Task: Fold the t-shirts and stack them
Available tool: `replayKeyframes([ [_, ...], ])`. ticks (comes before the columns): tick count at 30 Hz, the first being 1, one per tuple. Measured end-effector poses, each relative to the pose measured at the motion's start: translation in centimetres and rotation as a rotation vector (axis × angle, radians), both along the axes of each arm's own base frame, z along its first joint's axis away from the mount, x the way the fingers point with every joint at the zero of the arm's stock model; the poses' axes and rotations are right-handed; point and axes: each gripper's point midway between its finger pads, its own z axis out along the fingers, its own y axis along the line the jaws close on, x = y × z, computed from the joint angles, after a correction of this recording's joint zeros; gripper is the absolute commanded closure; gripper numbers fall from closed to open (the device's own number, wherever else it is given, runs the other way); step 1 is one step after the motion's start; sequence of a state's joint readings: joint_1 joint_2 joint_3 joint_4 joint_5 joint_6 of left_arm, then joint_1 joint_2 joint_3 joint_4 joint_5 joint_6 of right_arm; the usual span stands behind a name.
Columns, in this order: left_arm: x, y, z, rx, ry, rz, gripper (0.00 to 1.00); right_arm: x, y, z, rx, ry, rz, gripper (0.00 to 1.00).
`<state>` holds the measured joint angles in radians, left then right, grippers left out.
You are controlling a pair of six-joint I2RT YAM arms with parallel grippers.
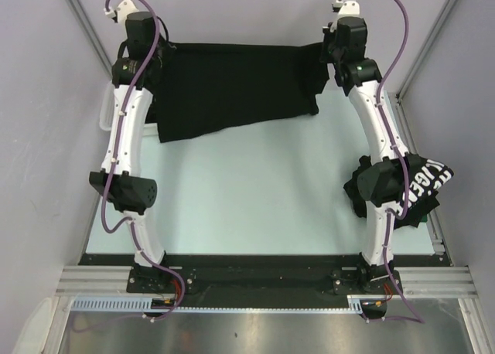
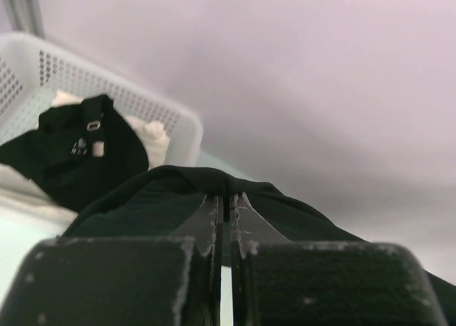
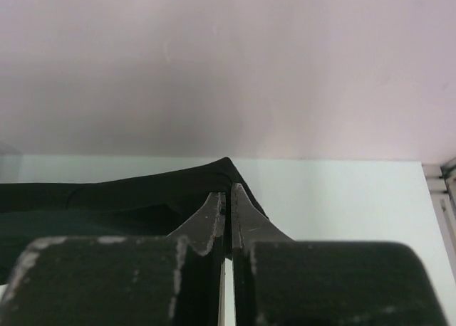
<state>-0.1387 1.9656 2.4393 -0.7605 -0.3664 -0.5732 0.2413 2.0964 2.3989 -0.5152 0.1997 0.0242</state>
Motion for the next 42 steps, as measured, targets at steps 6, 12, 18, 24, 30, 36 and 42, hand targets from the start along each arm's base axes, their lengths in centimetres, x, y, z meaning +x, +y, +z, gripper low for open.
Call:
replayKeyframes([
  [6, -0.2, 0.8, 3.0, 0.021, -0.089, 0.009, 1.0, 0.0, -0.7, 2.9, 0.019, -0.073, 0.006, 1.0],
  [12, -3.0, 2.0, 8.6, 0.022, -0.22, 0.02, 1.0, -1.0, -0.3, 6.1, 0.027, -0.153, 0.053, 1.0],
  [18, -2.1, 1.3, 11.7, -0.027, -0.354, -0.029, 1.0, -0.8, -0.4, 9.9, 0.05, -0.304, 0.058, 1.0],
  [24, 5.2, -0.8, 4.8, -0.135, -0.27, -0.112, 1.0, 2.6, -2.6, 7.7, 0.073, -0.319, 0.008, 1.0],
  [30, 8.6, -2.8, -4.3, -0.202, -0.082, -0.171, 1.0, 5.6, -5.0, 2.5, 0.094, -0.231, -0.021, 1.0],
  [36, 6.8, -2.3, -0.3, -0.141, -0.152, -0.174, 1.0, 5.3, -5.5, 3.9, 0.14, -0.257, 0.026, 1.0],
  [42, -0.3, -0.2, 8.5, -0.021, -0.284, -0.127, 1.0, 2.1, -3.8, 8.8, 0.174, -0.322, 0.131, 1.0],
])
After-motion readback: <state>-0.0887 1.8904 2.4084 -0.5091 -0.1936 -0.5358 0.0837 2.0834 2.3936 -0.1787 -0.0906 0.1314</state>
